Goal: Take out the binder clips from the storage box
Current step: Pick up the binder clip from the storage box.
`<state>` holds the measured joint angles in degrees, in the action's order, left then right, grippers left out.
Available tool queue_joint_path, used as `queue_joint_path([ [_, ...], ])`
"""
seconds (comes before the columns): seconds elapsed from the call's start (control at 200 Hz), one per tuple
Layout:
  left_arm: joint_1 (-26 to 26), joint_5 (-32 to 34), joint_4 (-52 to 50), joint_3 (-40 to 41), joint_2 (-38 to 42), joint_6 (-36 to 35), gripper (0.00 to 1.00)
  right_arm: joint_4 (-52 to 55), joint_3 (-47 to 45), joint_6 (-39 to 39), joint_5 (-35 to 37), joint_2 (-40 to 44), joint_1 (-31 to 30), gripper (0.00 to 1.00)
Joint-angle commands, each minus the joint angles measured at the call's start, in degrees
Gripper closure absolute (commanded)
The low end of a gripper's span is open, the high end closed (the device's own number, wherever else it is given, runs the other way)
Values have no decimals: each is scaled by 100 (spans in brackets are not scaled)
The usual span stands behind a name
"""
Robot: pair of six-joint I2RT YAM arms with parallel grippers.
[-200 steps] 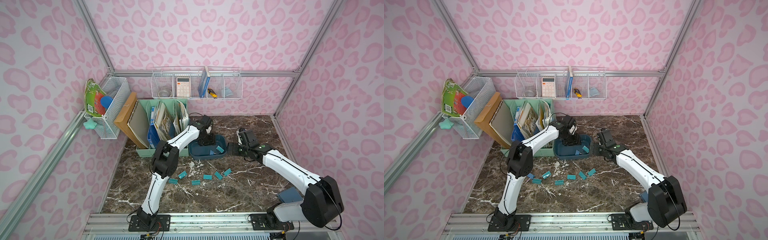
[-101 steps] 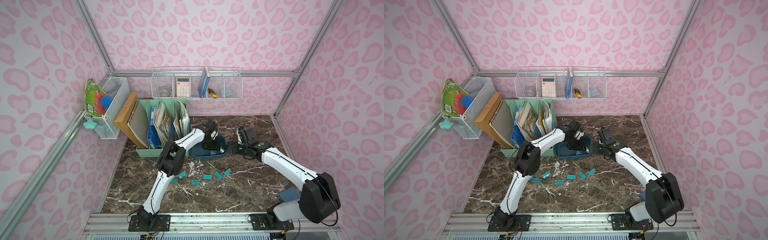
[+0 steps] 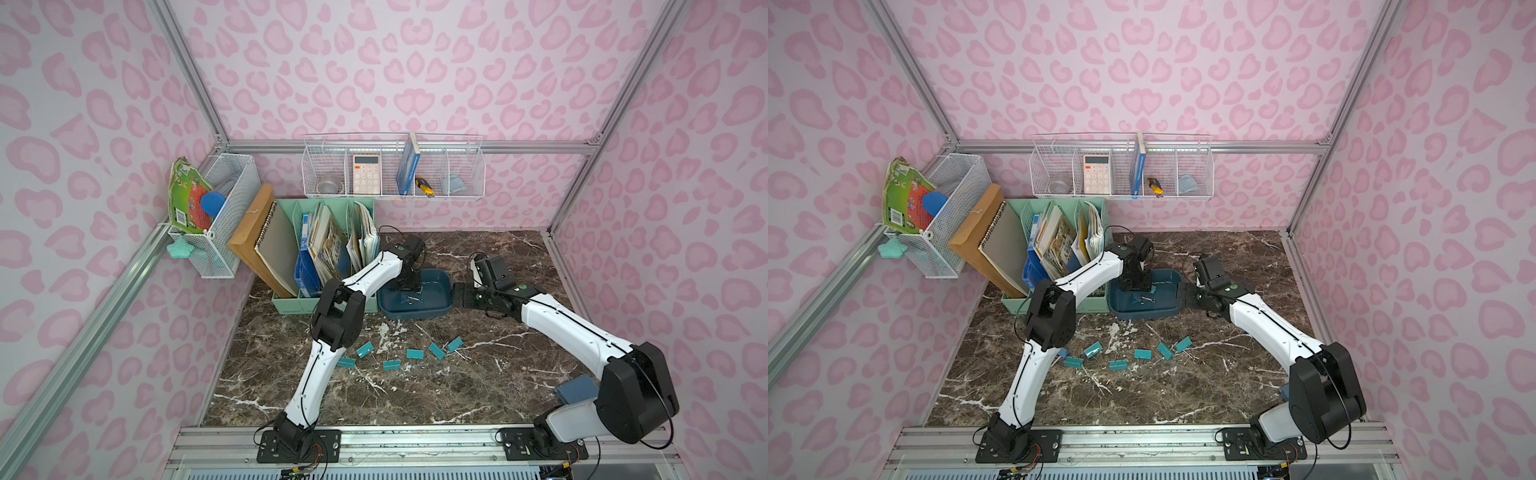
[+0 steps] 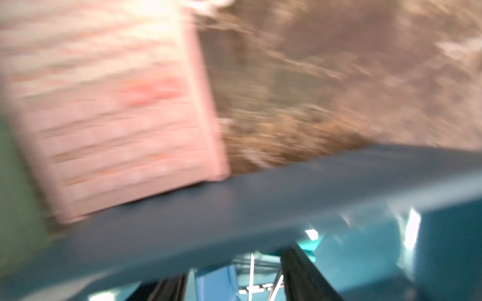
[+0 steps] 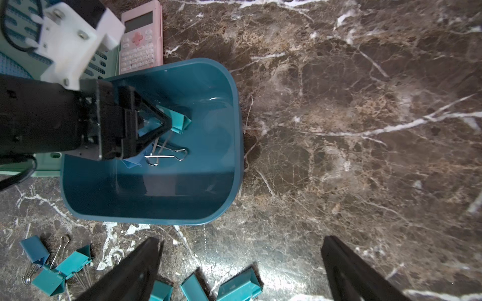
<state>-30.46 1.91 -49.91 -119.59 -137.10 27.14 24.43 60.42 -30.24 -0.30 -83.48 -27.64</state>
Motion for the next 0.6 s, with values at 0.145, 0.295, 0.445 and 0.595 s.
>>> queue_joint_path([
  [0.145,14,-266,433,542,676,308,39,-222,183,150,-219,-205,-217,1],
  [0.295,46,-372,478,862,919,281,38,-166,478,166,-172,-500,-429,1],
  [0.445,127,-388,441,1252,1035,62,43,-240,491,123,-184,-562,-479,1],
  [0.595,119,-551,328,1187,886,-103,53,-224,456,118,-174,-537,-478,1],
])
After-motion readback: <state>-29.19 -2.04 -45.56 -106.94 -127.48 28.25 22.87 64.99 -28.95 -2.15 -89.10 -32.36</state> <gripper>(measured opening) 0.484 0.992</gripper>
